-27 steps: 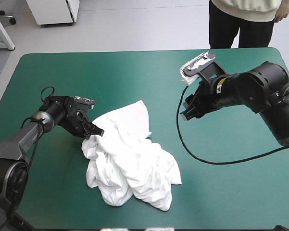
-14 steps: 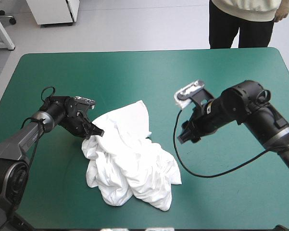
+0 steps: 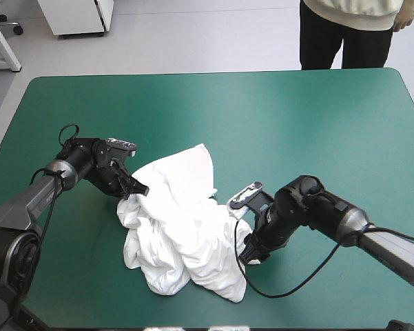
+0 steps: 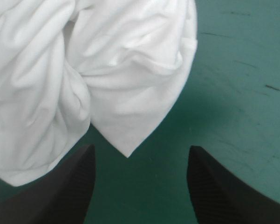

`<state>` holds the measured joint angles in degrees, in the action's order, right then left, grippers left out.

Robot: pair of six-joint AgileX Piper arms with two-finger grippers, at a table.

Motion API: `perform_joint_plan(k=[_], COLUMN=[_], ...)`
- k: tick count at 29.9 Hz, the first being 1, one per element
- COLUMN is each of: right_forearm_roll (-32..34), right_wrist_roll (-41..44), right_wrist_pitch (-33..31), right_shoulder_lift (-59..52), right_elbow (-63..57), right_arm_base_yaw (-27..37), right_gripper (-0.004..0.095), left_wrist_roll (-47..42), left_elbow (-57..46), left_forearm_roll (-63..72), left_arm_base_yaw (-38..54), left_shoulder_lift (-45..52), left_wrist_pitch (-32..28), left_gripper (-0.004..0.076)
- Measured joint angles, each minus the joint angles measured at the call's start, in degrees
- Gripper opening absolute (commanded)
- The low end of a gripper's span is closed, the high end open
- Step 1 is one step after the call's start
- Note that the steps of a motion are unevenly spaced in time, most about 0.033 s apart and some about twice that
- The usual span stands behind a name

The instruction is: Fold the cloth

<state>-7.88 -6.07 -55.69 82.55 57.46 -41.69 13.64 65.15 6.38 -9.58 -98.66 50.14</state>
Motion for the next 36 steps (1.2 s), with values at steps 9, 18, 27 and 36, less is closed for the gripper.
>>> perform_joint_plan(k=[9, 18, 27, 36], right_forearm_roll=[1.46, -0.13, -1.28, 9.17], right_wrist_roll=[2.51, -0.33, 0.43, 6.39], right_wrist_pitch=[3.66, 3.55, 4.77, 5.57], right_shoulder_lift=[7.94, 9.58, 9.67, 0.03], right_elbow=[0.00, 0.77, 0.77, 0.12], right_arm_base_yaw=[-1.59, -2.32, -4.17, 4.68], right_gripper=[0.0539, -0.0014, -0.0013, -0.0013], left_wrist_roll=[0.00, 0.00, 0.12, 0.14], left_elbow=[0.00, 0.00, -0.05, 0.16], left_forearm_roll=[0.00, -0.05, 0.00, 0.80], left_arm_base_yaw=[0.00, 0.00, 0.00, 0.36], left_shoulder_lift=[0.05, 0.05, 0.38, 6.71], left_wrist_pitch=[0.00, -0.15, -0.27, -0.98], left_gripper=[-0.0009, -0.0009, -0.0009, -0.0009])
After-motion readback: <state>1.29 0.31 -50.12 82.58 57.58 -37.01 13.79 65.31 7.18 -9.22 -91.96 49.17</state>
